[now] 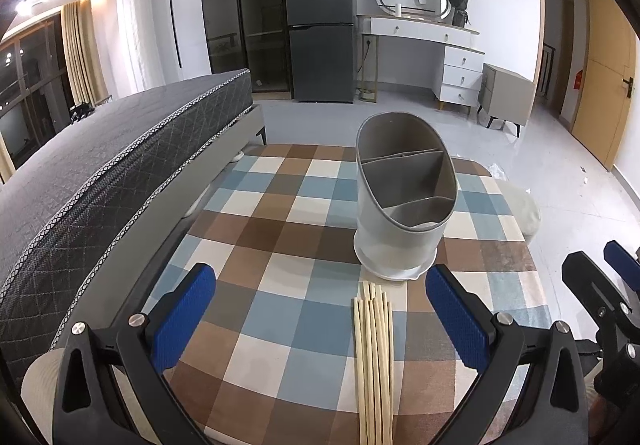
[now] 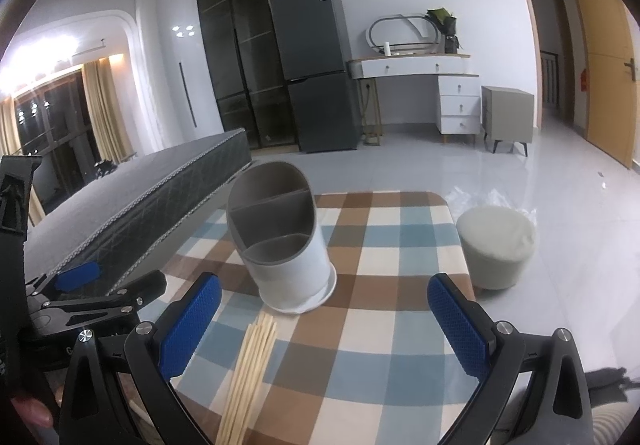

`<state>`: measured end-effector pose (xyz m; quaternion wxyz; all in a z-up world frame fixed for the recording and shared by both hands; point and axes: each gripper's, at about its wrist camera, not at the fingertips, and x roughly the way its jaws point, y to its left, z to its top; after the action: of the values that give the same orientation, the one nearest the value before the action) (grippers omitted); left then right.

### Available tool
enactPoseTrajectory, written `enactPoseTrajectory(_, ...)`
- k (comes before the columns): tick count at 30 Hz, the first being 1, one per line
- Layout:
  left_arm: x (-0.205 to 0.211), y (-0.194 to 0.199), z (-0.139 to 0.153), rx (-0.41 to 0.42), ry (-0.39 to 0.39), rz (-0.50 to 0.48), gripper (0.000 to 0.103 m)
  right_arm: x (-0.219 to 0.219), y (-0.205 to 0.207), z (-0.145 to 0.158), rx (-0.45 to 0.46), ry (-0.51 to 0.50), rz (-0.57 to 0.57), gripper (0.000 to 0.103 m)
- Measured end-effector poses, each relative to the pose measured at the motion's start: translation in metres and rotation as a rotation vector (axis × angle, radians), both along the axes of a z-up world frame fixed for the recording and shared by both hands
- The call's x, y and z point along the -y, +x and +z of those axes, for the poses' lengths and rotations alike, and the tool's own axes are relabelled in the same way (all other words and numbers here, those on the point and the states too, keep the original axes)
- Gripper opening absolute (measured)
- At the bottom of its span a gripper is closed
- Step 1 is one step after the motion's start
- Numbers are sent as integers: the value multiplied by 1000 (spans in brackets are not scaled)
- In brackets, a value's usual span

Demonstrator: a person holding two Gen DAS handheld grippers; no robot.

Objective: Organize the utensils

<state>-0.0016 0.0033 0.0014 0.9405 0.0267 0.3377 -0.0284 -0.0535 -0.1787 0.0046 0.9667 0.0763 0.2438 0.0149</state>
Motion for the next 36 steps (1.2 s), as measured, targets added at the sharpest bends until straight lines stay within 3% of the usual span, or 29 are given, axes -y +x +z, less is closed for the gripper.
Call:
enactPoseTrajectory(28,-3,1,-1,-13,-29,-26,102,1,2,0,-3,32,24,103)
enactPoseTrajectory(36,-18,16,-11,-95,-86,-25,102,2,14,-3,-30,68,46,103)
